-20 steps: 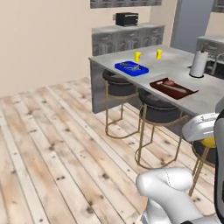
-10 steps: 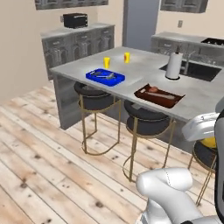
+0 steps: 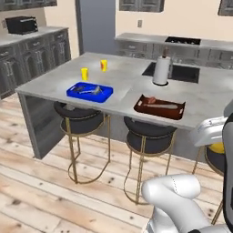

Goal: Gather the lemon and sweet potato from the fridge and place them on a tray on the dining counter. Then gather the fishs from the fridge and place them on the other tray.

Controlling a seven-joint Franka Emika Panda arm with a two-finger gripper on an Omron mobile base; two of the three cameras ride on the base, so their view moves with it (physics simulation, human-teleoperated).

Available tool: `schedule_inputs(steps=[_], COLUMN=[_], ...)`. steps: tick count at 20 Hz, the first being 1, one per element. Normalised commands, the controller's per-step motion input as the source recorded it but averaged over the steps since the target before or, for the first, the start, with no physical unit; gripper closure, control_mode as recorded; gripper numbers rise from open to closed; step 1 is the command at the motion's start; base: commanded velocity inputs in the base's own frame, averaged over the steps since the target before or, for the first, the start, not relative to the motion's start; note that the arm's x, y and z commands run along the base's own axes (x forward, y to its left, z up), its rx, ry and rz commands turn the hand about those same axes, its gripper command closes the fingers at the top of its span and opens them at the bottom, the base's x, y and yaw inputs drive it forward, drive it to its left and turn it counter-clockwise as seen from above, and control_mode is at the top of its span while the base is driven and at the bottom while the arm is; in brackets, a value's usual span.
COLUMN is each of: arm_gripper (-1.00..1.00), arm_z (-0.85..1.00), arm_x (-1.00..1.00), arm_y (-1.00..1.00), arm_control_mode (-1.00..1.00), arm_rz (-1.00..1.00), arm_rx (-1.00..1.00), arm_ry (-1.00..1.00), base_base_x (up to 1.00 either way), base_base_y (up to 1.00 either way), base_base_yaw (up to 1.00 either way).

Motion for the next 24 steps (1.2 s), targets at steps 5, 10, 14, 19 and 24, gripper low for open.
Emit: schedule_inputs(steps=[5, 10, 14, 19, 24], arm_gripper=[1.0, 1.0, 1.0, 1.0, 1.0], arm_z=[0.0, 0.0, 0.0, 0.0, 0.0], arm_x=[0.0, 0.0, 0.0, 0.0, 0.0], arm_y=[0.0, 0.0, 0.0, 0.0, 0.0], arm_control_mode=[1.0, 1.0, 1.0, 1.0, 1.0], arm_rz=[0.0, 0.0, 0.0, 0.0, 0.0], arm_rx=[0.0, 0.0, 0.0, 0.0, 0.0], arm_ry=[0.0, 0.0, 0.0, 0.0, 0.0], base_base_x=[0.69, 0.73, 0.75, 0.78, 0.75], base_base_y=[0.43, 0.41, 0.42, 0.41, 0.21], base_base_yaw=[-0.52, -0.51, -0.51, -0.49, -0.43])
